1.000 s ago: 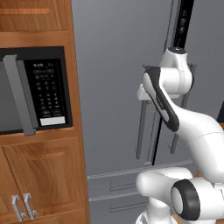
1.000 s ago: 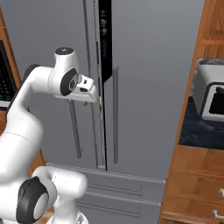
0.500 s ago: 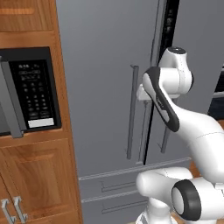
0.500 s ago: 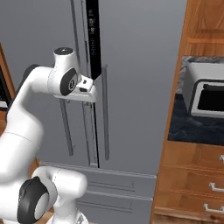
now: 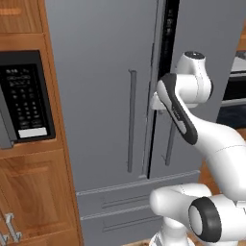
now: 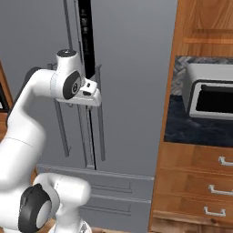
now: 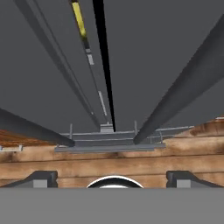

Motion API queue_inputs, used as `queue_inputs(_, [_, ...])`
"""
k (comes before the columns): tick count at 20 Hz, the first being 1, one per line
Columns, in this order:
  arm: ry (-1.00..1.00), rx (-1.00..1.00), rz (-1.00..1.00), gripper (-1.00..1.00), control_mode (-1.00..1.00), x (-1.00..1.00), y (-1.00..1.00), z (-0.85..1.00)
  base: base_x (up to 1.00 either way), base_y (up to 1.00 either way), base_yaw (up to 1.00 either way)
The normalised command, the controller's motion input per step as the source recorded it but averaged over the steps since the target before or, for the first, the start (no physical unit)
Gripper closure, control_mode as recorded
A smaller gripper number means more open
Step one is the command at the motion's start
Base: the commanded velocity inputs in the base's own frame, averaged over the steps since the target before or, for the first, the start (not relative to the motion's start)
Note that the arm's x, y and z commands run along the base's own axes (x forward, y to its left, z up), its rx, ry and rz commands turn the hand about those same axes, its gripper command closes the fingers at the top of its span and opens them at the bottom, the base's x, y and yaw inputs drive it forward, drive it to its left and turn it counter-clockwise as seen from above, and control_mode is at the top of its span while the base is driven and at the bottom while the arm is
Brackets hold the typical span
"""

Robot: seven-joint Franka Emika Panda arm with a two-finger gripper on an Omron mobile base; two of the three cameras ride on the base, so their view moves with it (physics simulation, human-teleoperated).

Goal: Retrieve a lemon from the fridge and place it on the cutting board with the fish.

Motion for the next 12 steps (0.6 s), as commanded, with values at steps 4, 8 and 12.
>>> queue_inputs(4, [0.0, 0.0, 0.0, -1.0, 1.0, 0.0, 0.0, 0.0, -0.37, -0.39, 0.0])
queue_inputs(8, [0.0, 0.0, 0.0, -1.0, 1.0, 0.0, 0.0, 0.0, -0.39, -0.06, 0.0])
queue_inputs(12, [0.0, 0.0, 0.0, -1.0, 1.0, 0.0, 0.0, 0.0, -0.31, 0.25, 0.0])
